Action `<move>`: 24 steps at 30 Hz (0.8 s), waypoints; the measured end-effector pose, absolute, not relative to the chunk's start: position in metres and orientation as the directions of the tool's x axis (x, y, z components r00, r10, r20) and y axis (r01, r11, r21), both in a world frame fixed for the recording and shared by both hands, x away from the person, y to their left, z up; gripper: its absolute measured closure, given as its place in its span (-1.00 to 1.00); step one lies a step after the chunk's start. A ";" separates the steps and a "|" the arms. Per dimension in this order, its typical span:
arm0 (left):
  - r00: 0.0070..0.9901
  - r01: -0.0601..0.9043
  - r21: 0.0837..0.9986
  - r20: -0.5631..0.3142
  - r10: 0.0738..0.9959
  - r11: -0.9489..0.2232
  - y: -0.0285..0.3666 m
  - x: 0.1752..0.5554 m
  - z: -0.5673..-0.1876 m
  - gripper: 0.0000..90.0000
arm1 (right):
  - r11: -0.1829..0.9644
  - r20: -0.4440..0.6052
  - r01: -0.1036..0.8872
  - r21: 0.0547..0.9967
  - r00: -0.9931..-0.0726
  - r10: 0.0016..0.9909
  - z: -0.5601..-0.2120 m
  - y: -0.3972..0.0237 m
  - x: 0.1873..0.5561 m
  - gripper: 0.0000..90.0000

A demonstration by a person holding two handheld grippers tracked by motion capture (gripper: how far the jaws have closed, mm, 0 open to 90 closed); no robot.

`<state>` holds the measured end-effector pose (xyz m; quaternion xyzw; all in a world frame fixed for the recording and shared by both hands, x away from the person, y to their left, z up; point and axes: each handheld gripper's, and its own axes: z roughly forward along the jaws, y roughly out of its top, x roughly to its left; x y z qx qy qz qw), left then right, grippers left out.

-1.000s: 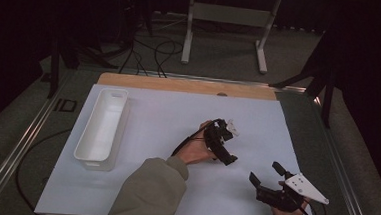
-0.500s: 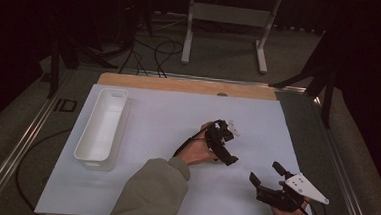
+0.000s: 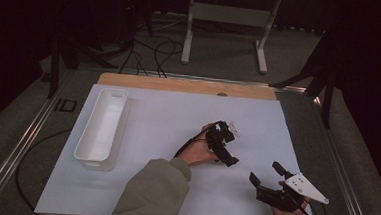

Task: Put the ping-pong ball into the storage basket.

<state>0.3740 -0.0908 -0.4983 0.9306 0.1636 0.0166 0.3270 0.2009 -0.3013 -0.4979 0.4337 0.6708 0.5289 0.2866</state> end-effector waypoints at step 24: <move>0.940 0.319 0.589 -0.099 0.325 -0.742 -0.097 0.374 -0.507 -0.95 | 0.060 0.079 0.280 0.958 -0.457 0.886 -0.498 -0.302 0.201 -0.82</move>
